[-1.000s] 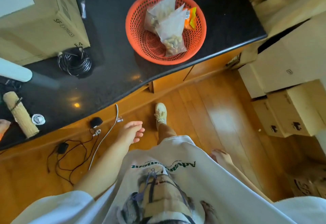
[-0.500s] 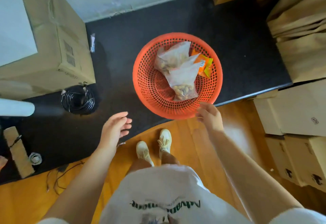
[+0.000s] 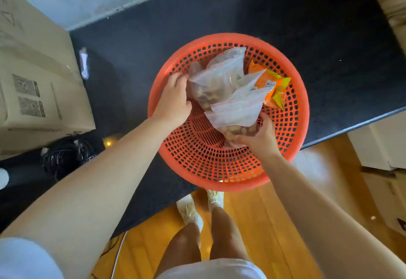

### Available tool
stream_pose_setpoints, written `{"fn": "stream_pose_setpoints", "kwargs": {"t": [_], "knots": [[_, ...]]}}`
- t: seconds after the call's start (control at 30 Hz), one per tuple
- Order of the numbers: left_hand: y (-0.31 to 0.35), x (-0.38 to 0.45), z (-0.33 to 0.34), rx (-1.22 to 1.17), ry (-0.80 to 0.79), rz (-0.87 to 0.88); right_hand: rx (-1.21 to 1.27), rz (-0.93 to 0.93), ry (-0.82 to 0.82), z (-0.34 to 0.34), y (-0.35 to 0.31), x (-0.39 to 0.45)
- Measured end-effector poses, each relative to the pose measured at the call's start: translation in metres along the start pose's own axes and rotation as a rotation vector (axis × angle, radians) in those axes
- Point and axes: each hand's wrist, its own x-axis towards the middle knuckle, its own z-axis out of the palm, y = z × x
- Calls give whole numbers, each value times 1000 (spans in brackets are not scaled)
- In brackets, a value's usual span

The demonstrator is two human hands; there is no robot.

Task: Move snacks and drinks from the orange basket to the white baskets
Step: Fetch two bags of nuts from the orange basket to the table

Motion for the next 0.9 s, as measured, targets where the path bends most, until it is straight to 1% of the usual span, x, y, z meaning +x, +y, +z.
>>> {"fn": "stream_pose_setpoints", "kwargs": {"t": [0.07, 0.13, 0.2, 0.27, 0.33, 0.4, 0.47, 0.57, 0.67, 0.73, 0.77, 0.9], "knots": [[-2, 17, 2, 63, 10, 116, 46, 31, -19, 3, 1, 5], [-3, 25, 2, 120, -21, 226, 146, 25, -60, 5, 0, 4], [-4, 35, 3, 144, -79, 274, 156, 4, -77, 7, 5, 5], [-5, 40, 4, 159, -112, 275, 101, -13, -73, 8, 6, 4], [-4, 42, 3, 195, -86, 282, 24, -9, -55, 8, 5, 4], [-2, 43, 2, 272, -41, 302, -45, -6, -25, 10, 3, 5], [0, 43, 3, 394, -44, 270, -125, -23, 8, 11, 2, 4], [2, 38, 3, 578, -117, 206, -146, -35, 63, 12, 0, -1], [3, 27, 1, 665, -133, 205, -138, 5, 65, 12, -2, -11], [3, 14, -1, 639, -162, 162, -112, 7, 78, 11, -6, -21], [4, 6, -2, 578, -179, 117, -91, 7, 91, 10, -8, -28], [2, -33, -9, 180, -193, -60, 56, -1, 147, 3, -20, -60]]}}
